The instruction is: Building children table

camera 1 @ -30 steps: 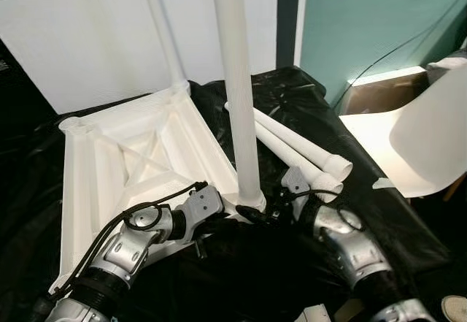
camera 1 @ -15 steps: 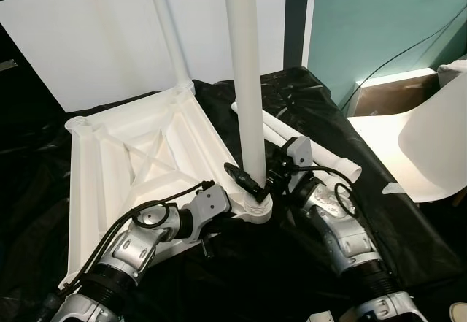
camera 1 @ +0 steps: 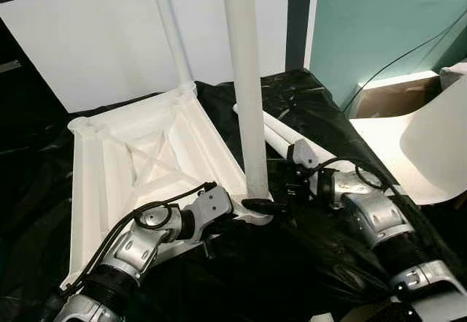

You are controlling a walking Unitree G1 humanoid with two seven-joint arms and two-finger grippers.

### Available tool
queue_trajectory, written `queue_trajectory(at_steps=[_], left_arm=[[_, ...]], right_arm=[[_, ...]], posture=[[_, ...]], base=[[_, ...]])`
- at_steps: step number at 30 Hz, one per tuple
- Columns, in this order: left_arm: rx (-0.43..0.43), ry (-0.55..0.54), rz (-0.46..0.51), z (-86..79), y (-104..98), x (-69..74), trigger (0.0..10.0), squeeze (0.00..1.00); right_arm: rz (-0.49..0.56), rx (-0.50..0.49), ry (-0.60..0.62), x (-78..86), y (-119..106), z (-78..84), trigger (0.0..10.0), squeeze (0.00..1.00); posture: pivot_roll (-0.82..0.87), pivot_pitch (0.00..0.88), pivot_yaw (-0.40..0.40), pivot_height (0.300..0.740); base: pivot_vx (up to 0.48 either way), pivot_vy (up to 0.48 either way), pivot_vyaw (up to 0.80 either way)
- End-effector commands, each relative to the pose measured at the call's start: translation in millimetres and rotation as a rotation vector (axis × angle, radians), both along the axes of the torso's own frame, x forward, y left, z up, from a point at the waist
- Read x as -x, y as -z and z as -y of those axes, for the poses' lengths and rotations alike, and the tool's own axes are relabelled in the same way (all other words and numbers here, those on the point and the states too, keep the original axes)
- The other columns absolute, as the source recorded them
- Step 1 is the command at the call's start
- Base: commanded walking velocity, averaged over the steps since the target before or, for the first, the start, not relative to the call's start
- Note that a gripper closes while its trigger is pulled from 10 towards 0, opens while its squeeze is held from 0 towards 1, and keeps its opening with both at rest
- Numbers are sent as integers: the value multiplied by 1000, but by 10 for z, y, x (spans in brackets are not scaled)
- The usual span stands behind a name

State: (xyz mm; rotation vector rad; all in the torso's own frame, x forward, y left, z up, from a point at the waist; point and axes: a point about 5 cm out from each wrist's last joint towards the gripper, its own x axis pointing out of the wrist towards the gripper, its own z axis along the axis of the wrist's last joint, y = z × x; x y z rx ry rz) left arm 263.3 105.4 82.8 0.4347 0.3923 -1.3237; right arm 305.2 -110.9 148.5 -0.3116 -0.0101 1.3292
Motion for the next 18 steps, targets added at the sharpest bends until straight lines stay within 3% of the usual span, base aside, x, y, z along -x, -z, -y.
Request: queue_trajectory(at_steps=[1,6,7,12,18], left_arm=[[-70,35,-218,-32,454,325,10000,0],[-63,33,-221,5,466,333,10000,0],[-62,33,-221,7,465,332,10000,0],[-63,37,-219,13,457,315,10000,0],[-66,41,-215,17,445,302,10000,0]], right_arm=[[-6,36,-25,-12,8,-18,10000,0],[-19,104,-22,-84,56,89,10000,0],[-25,113,-25,-85,68,97,9333,0],[-48,168,-49,-113,126,135,10000,0],[-51,181,-62,-139,141,110,10000,0]], posture=[[86,0,24,740],[82,0,25,740],[82,0,25,740],[74,0,31,740],[75,0,34,740]], base=[[0,0,0],[0,0,0],[0,0,0],[0,0,0],[0,0,0]])
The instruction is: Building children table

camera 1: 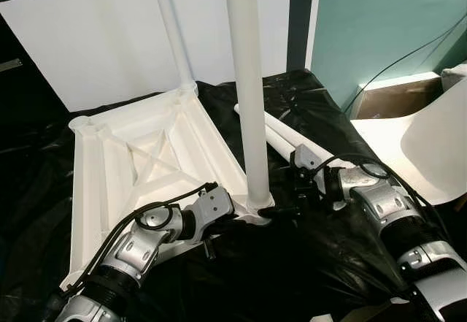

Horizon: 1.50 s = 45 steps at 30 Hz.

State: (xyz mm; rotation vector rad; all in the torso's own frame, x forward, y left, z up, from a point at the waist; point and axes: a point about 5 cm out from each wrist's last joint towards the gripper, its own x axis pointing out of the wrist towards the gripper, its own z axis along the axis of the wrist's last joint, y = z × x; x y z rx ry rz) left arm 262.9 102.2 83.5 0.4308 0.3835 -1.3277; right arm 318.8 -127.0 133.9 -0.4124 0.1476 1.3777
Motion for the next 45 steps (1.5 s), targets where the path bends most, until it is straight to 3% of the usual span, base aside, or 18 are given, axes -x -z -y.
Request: queue_trajectory(at_steps=[1,3,4,16,21,22,25,28,32,39,40,41,42,43,44,45], left_arm=[[-75,39,-217,-16,451,297,10000,0],[-75,39,-217,-16,451,297,10000,0],[-76,39,-216,-17,450,296,10000,0],[-79,26,-214,-37,443,291,10000,0],[-82,25,-210,-32,441,282,10000,0],[-83,25,-209,-29,441,282,10000,0],[-82,23,-206,-18,444,277,10000,0],[-81,24,-207,-14,445,281,10000,0],[-82,29,-209,-12,446,289,10000,0],[-90,40,-214,-4,467,304,10000,0],[-91,40,-213,2,466,300,10000,0],[-91,40,-213,2,466,300,10000,0],[-91,40,-212,6,465,296,10000,0],[-91,40,-212,6,465,296,10000,0],[-92,40,-210,10,465,291,10000,0],[-92,37,-209,10,466,286,10000,0]], right_arm=[[6,17,-31,-2,12,-60,7843,0],[6,17,-31,-2,12,-60,7843,0],[7,17,-36,-5,26,-67,0,0],[-55,11,-40,48,180,-42,0,0],[-66,-42,7,110,255,-47,0,0],[-56,-78,43,129,267,-66,0,0],[47,-346,330,219,242,-258,0,0],[56,-459,495,345,268,-336,0,0],[45,-506,603,347,279,-304,0,0],[45,-519,568,348,240,-340,0,0],[24,-505,541,357,245,-358,4941,0],[24,-505,541,357,245,-358,4941,0],[11,-494,525,363,248,-367,10000,0],[11,-494,525,363,248,-367,10000,0],[10,-470,482,363,244,-371,10000,1000],[22,-437,437,323,216,-338,10000,1000]], posture=[[75,0,34,740],[75,0,34,740],[75,0,34,740],[85,0,36,740],[76,0,40,740],[73,0,39,740],[69,0,35,740],[67,0,38,740],[57,0,45,740],[55,0,46,740],[58,0,44,740],[58,0,44,740],[58,0,44,740],[58,0,44,740],[60,0,42,740],[64,0,37,740]], base=[[0,0,0],[0,0,0],[0,0,0],[0,0,0],[0,0,0],[0,0,0],[0,0,0],[0,0,0],[0,0,0],[0,0,0],[0,0,0],[0,0,0],[0,0,0],[0,0,0],[0,0,0],[0,0,0]])
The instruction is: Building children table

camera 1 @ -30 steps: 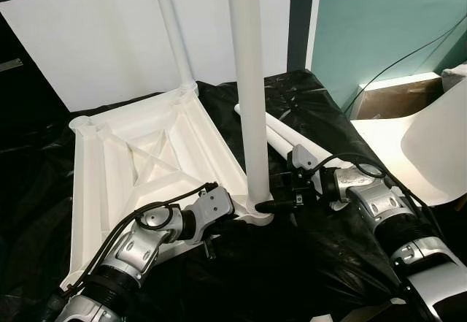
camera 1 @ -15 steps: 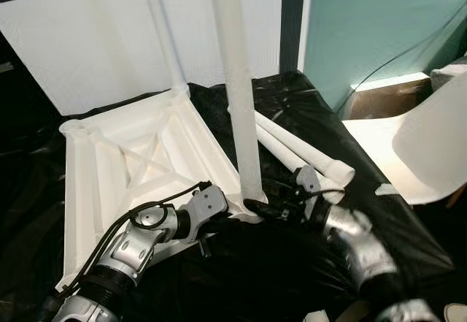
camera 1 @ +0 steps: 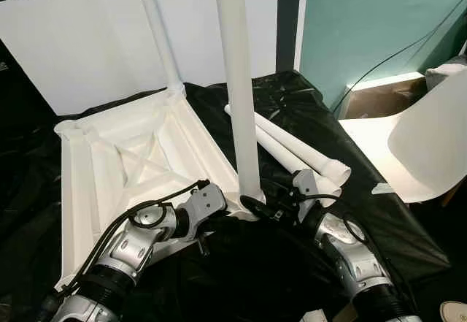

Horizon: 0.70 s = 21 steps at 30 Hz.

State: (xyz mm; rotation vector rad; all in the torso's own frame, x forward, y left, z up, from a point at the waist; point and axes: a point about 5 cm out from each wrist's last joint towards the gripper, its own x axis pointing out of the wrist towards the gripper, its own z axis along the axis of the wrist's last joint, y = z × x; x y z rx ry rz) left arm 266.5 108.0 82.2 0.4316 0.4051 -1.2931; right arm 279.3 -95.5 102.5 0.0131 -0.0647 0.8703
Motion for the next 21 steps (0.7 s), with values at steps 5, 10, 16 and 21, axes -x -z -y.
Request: queue_trajectory(at_steps=[5,10,16,21], left_arm=[[-74,66,-204,58,457,315,10000,0],[-77,63,-202,49,458,321,10000,0],[-73,49,-200,55,459,323,10000,0],[-74,41,-199,38,467,331,10000,0]], right_arm=[[61,97,-134,-177,-167,48,10000,1000],[61,223,-250,-318,-215,125,10000,0],[-1,312,-347,-371,-172,172,0,0],[-24,323,-370,-389,-175,219,0,0]], posture=[[73,0,40,740],[98,0,32,740],[110,0,22,740],[111,0,20,740]], base=[[0,0,0],[0,0,0],[0,0,0],[0,0,0]])
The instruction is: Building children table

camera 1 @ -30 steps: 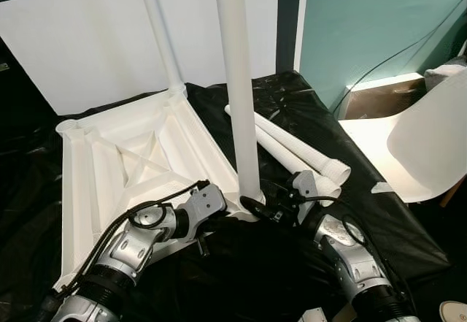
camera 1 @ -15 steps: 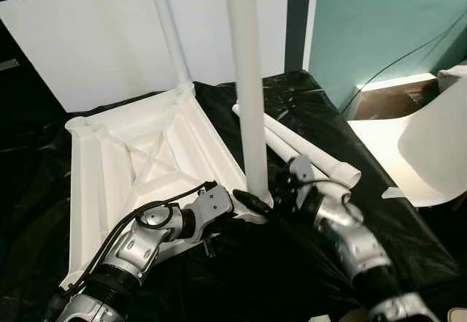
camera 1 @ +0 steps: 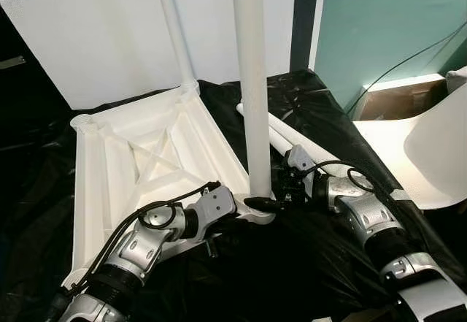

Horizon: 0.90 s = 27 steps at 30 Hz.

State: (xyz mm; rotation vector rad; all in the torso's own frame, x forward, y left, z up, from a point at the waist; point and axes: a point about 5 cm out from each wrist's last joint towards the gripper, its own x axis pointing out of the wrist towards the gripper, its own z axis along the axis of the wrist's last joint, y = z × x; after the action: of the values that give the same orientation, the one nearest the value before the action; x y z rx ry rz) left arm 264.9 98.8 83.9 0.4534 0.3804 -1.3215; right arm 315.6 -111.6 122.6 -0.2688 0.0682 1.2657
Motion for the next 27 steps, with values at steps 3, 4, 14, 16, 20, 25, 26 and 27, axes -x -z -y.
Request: queue_trajectory(at_steps=[3,4,14,16,20,25,26,27], left_arm=[[-79,5,-219,-55,485,316,10000,0],[-79,4,-218,-54,486,317,10000,0],[-78,21,-218,-12,495,315,10000,0],[-80,24,-218,-12,492,308,10000,0],[-84,32,-220,-8,496,314,10000,0],[-87,35,-221,-7,503,313,10000,0],[-87,36,-220,-7,502,305,10000,0],[-87,36,-220,-7,502,305,10000,0]], right_arm=[[-24,17,30,-29,29,63,0,0],[-30,-12,48,-22,24,54,0,0],[99,-347,587,120,14,-143,0,0],[126,-392,638,163,8,-166,0,0],[139,-434,642,178,-7,-176,0,0],[115,-420,587,186,6,-197,4039,0],[92,-392,523,200,29,-213,10000,0],[92,-392,523,200,29,-213,10000,0]], posture=[[111,0,20,740],[109,0,18,740],[77,0,30,740],[74,0,35,740],[68,0,39,740],[65,0,40,740],[61,0,44,740],[61,0,44,740]], base=[[0,0,0],[0,0,0],[0,0,0],[0,0,0],[0,0,0],[0,0,0],[0,0,0],[0,0,0]])
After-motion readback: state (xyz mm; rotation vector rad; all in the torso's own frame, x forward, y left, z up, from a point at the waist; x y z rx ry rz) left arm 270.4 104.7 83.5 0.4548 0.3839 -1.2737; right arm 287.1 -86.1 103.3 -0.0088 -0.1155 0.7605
